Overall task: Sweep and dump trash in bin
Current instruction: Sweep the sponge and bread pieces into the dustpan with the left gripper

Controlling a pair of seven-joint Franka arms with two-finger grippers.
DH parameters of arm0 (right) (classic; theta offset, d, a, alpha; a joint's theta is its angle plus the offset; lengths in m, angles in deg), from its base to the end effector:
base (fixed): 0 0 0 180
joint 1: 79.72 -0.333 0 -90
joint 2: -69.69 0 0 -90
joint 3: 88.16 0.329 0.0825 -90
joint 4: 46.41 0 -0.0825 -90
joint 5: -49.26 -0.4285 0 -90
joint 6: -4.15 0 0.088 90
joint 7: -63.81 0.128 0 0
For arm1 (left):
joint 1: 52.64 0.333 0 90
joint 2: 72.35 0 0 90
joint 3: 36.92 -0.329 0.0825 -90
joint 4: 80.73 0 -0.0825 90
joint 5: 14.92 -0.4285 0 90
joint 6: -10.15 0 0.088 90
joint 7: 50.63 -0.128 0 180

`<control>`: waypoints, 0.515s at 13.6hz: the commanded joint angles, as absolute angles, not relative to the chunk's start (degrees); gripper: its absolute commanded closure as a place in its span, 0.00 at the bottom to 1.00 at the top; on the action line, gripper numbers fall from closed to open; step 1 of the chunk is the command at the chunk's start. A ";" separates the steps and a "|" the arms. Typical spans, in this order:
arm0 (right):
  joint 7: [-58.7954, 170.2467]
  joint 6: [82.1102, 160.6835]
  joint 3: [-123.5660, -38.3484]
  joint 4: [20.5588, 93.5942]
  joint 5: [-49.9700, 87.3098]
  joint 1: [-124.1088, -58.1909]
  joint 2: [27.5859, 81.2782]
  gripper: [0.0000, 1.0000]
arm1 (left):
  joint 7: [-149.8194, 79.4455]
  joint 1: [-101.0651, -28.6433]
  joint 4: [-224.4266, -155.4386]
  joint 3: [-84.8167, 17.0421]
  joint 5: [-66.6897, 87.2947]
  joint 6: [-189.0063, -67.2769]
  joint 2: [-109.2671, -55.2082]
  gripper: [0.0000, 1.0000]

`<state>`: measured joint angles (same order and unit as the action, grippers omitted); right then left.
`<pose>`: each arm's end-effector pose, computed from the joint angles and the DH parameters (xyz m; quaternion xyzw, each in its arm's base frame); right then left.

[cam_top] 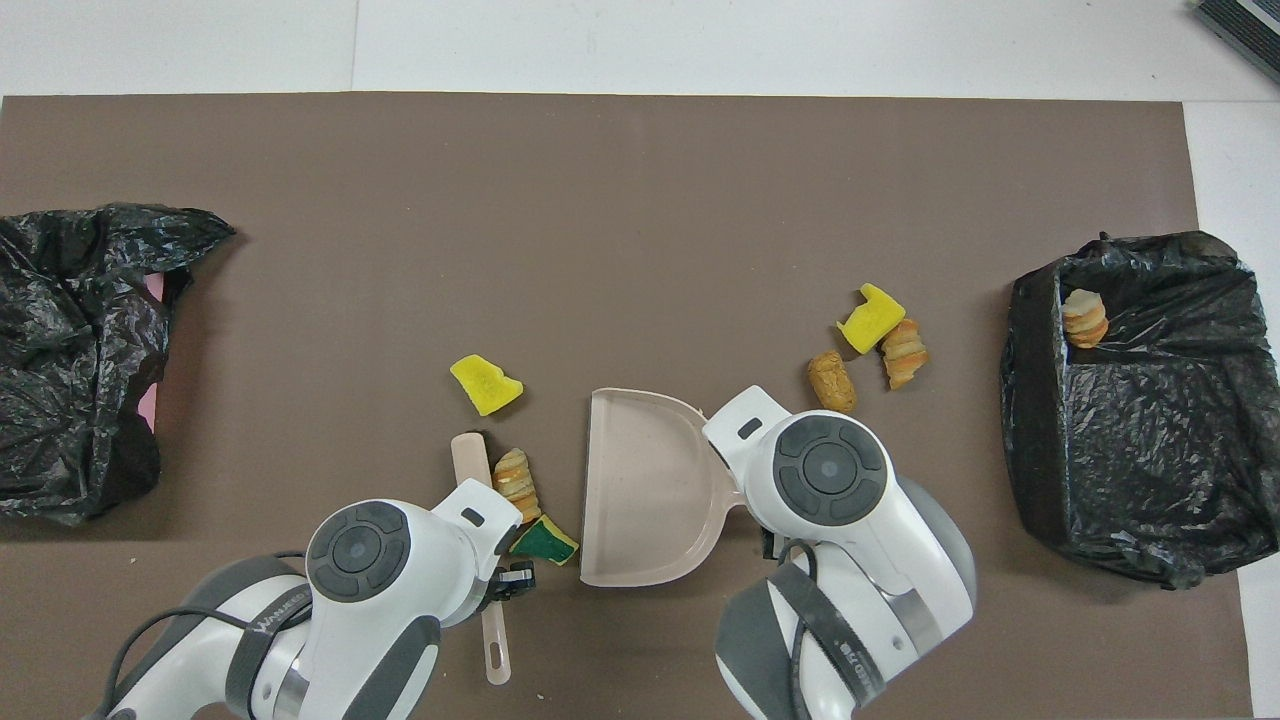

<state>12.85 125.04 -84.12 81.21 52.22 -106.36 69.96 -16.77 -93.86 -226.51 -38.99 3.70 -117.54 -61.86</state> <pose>0.4702 0.2751 0.3310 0.7458 0.6634 -0.0592 0.0113 0.3416 -0.2984 0.2883 0.9882 0.0611 -0.1269 0.0608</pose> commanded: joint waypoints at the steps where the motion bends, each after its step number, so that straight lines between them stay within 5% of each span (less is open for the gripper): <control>1: 13.27 127.37 -83.94 83.14 53.13 -106.00 70.74 1.00 | -16.70 -97.45 -227.25 -39.73 8.26 -121.06 -62.07 1.00; 7: 13.36 127.29 -83.94 83.14 53.13 -106.00 70.74 1.00 | -17.05 -103.61 -220.14 -39.64 21.17 -124.05 -66.10 1.00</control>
<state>12.85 125.85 -84.16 82.22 52.73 -106.35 69.96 -16.79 -101.30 -223.65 -38.94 17.02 -122.78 -63.34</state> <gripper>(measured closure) 0.683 0.740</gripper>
